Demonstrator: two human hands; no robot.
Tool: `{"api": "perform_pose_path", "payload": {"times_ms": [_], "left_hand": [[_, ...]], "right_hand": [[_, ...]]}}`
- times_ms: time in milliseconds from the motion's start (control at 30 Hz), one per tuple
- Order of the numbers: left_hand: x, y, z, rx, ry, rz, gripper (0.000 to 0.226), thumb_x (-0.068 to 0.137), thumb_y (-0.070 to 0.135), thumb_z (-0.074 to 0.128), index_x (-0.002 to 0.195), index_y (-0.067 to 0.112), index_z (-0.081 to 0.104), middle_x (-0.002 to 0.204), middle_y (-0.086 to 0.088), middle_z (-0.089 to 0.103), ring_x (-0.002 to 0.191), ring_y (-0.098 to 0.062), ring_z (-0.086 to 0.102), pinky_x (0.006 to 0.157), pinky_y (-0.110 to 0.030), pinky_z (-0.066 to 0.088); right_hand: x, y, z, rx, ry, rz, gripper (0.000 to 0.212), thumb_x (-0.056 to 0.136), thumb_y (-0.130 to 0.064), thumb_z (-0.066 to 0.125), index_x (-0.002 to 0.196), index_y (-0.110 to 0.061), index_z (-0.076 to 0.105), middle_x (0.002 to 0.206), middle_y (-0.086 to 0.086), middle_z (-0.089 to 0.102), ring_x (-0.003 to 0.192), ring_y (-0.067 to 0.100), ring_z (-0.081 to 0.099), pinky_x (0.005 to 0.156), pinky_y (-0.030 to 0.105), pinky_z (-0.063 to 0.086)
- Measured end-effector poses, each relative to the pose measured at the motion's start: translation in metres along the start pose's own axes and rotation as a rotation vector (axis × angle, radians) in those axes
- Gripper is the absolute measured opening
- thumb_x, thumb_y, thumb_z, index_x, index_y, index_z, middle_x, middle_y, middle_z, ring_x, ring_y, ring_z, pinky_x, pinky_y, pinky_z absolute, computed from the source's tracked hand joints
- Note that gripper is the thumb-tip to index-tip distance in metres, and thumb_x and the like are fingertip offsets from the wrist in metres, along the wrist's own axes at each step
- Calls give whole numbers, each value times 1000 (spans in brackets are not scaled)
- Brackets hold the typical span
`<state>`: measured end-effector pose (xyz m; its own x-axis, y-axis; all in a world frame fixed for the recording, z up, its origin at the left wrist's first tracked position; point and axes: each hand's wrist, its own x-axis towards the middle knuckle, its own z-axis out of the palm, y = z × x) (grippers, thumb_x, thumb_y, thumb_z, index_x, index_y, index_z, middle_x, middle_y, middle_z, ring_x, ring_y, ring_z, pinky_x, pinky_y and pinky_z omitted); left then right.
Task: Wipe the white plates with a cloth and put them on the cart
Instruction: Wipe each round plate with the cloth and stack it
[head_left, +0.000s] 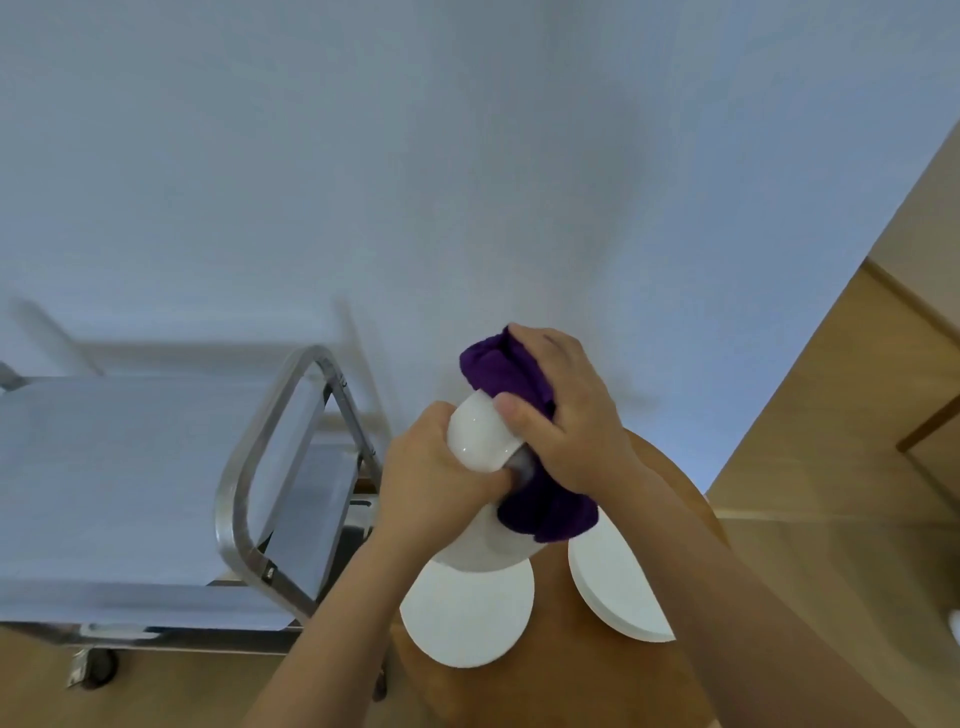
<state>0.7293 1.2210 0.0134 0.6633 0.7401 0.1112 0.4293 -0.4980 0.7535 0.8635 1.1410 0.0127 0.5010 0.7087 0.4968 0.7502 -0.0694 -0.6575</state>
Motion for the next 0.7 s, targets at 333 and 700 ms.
{"api": "perform_pose_path", "payload": {"times_ms": [333, 700], "left_hand": [[1, 3, -9, -342, 87, -110, 54, 48, 34, 91, 82, 36, 49, 85, 17, 57, 78, 0, 55, 56, -19, 41], [-6, 15, 7, -351, 182, -113, 49, 56, 33, 87, 81, 38, 45, 85, 17, 54, 78, -3, 53, 55, -20, 41]], "right_hand": [[-7, 28, -27, 531, 72, 375, 56, 68, -66, 52, 120, -54, 37, 120, -29, 50, 107, -8, 53, 83, 15, 46], [-16, 28, -24, 749, 152, 646, 47, 71, -52, 60, 114, -46, 43, 121, -7, 55, 92, 5, 62, 69, 21, 53]]}}
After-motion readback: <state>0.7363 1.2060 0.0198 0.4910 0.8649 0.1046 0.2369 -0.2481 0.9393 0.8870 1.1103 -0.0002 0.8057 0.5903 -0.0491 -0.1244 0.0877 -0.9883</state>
